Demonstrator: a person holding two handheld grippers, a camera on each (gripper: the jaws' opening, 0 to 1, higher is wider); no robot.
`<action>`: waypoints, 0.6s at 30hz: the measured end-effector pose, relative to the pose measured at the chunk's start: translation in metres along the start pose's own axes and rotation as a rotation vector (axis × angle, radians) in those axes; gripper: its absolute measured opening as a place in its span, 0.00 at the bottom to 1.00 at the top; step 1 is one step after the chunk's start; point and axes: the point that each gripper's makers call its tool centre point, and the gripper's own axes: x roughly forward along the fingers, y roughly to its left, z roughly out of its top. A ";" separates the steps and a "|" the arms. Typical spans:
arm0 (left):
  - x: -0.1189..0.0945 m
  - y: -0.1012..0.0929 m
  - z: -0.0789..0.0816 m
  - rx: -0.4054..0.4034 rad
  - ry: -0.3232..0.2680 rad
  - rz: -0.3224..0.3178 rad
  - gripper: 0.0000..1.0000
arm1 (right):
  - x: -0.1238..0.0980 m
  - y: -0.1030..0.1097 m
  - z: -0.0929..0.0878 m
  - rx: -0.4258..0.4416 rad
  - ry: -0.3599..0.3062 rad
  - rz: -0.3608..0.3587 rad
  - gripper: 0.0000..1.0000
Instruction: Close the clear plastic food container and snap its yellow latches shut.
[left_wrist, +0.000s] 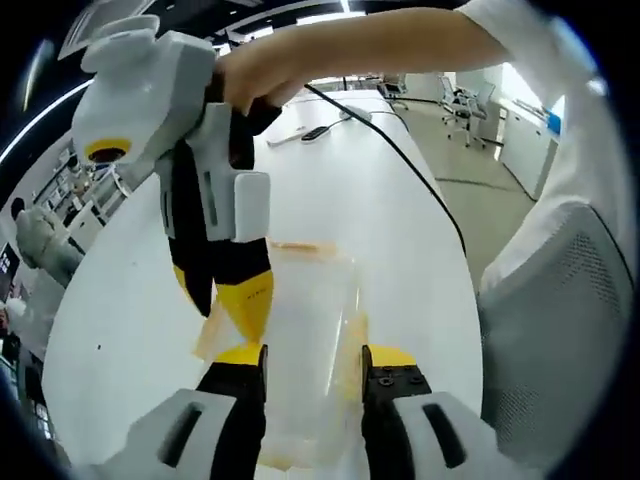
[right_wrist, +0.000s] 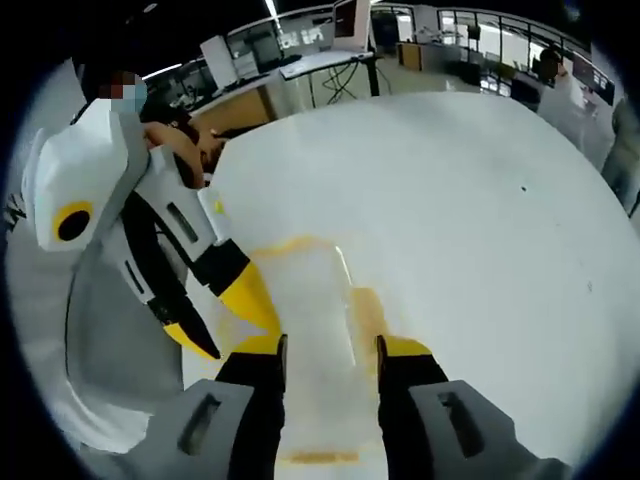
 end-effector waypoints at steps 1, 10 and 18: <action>0.002 -0.002 -0.005 0.039 0.019 -0.001 0.34 | 0.002 0.001 -0.004 0.000 0.016 0.012 0.38; 0.003 -0.006 0.001 0.090 0.000 0.011 0.35 | 0.004 -0.006 -0.001 -0.031 0.084 0.039 0.33; 0.004 -0.003 0.002 0.109 -0.005 0.018 0.31 | 0.008 -0.006 0.000 -0.004 0.148 0.046 0.30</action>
